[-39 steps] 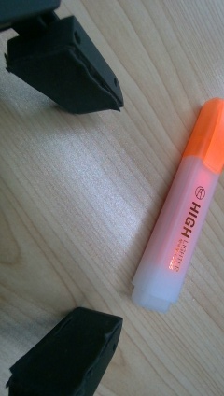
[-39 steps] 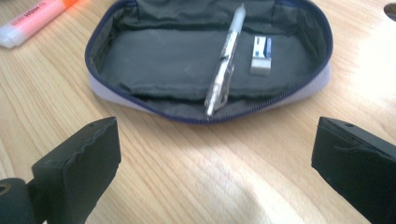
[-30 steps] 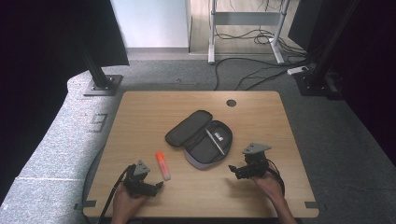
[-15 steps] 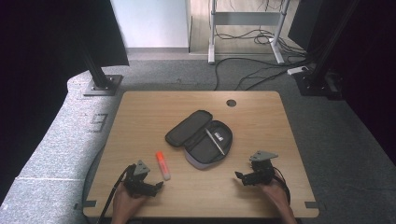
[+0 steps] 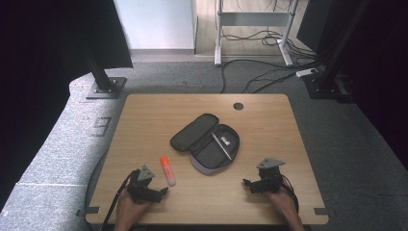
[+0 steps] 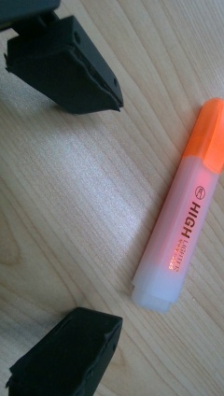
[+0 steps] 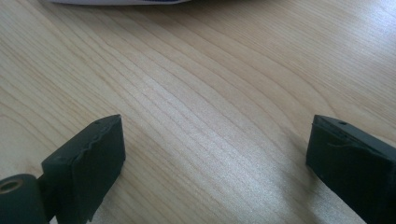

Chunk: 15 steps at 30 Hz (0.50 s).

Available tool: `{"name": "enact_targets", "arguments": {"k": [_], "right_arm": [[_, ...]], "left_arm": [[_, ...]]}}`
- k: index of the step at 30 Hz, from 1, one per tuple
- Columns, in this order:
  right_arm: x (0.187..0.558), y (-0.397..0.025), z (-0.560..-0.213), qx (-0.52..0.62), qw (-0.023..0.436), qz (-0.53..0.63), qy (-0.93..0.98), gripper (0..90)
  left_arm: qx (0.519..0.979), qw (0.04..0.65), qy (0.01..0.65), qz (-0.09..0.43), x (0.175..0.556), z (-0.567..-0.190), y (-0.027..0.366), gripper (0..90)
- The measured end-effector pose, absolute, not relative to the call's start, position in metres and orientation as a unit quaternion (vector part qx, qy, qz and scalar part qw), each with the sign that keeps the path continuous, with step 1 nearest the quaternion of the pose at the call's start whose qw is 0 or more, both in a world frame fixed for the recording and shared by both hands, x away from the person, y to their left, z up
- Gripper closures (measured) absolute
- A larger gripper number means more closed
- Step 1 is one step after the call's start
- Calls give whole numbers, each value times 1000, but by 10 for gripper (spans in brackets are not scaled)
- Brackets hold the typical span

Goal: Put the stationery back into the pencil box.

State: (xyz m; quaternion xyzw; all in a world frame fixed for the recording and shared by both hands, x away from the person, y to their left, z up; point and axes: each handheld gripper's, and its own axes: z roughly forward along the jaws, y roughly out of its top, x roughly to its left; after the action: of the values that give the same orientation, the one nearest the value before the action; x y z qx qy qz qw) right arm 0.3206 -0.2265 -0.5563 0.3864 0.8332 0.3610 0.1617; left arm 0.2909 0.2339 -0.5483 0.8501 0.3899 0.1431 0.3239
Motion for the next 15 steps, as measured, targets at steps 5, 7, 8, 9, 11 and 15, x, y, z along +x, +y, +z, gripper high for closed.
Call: {"name": "enact_targets", "arguments": {"k": [5,7,8,9,11,15], "right_arm": [[321,-226,-556,387,162,361,833,41],[321,-226,-556,387,162,361,833,41],[321,-226,-556,387,162,361,833,41],[321,-227,-556,387,162,361,833,41],[321,-227,-556,387,162,361,833,41],[321,-227,-556,387,162,361,833,41]], "left_arm": [[848,323,395,141,288,-546,233,41],[846,330,396,133,288,-545,232,43],[845,335,396,130,288,-543,231,44],[844,339,395,130,288,-541,231,45],[841,346,395,132,288,-538,230,46],[839,350,396,132,291,-530,229,50]]}}
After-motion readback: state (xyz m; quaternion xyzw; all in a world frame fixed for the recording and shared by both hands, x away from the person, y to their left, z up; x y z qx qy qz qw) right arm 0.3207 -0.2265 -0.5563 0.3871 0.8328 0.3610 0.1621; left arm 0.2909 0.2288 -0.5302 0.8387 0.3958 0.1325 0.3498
